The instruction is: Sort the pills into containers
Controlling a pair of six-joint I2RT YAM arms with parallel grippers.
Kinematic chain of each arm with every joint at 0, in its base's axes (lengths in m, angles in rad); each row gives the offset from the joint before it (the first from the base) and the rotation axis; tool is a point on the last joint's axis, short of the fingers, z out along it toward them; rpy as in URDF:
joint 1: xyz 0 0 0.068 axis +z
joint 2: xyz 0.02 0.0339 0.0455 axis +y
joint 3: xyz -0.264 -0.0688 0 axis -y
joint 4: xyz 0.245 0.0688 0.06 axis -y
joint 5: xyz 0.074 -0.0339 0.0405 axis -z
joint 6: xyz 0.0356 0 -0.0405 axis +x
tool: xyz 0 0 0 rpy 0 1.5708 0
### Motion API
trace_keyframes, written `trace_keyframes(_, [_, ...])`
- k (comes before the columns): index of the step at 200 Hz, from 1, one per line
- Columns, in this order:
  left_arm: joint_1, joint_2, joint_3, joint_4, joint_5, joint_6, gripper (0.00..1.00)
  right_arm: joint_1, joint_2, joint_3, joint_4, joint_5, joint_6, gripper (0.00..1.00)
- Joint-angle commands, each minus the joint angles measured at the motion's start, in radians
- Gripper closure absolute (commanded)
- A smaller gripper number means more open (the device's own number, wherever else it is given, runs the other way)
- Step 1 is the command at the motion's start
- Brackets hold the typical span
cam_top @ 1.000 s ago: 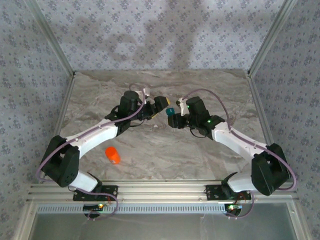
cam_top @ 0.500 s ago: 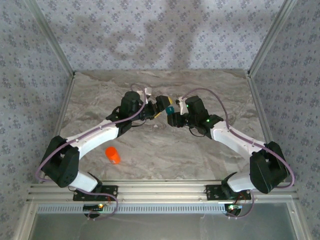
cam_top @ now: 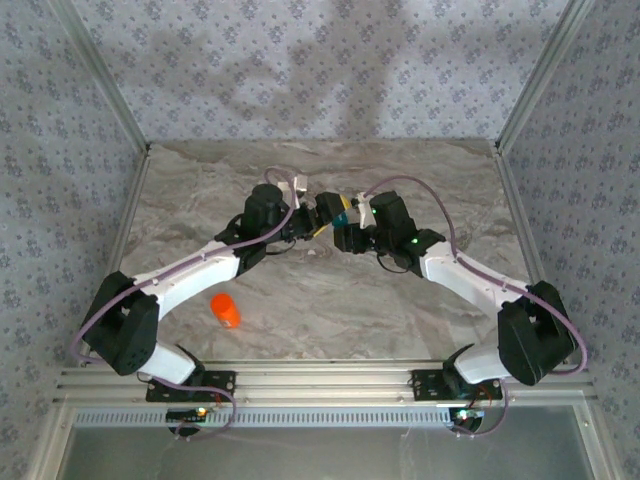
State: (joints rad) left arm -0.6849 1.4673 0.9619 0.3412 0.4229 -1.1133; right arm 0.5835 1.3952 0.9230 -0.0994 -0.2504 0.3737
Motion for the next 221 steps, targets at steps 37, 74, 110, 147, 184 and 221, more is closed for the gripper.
trace_keyframes(37, [-0.010,-0.009,0.000,0.021,-0.023,-0.003,0.02,0.006,0.001,0.024,0.019,0.006,0.017,0.82])
trace_keyframes(74, [-0.011,0.003,0.009,0.021,-0.031,0.005,0.02,0.015,0.000,0.023,0.023,0.006,0.019,0.82])
trace_keyframes(110, [-0.010,0.015,0.017,0.017,-0.036,0.008,0.02,0.021,-0.001,0.019,0.029,0.004,0.021,0.82])
trace_keyframes(147, [-0.010,0.015,0.021,0.002,-0.050,0.017,0.02,0.023,-0.001,0.017,0.029,0.014,0.022,0.82])
trace_keyframes(184, [-0.010,-0.005,0.012,-0.031,-0.092,0.036,0.02,0.022,-0.002,0.015,0.033,0.016,0.025,0.83])
trace_keyframes(221, [-0.011,0.009,0.020,-0.022,-0.087,0.031,0.02,0.025,0.000,0.015,0.037,0.007,0.028,0.83])
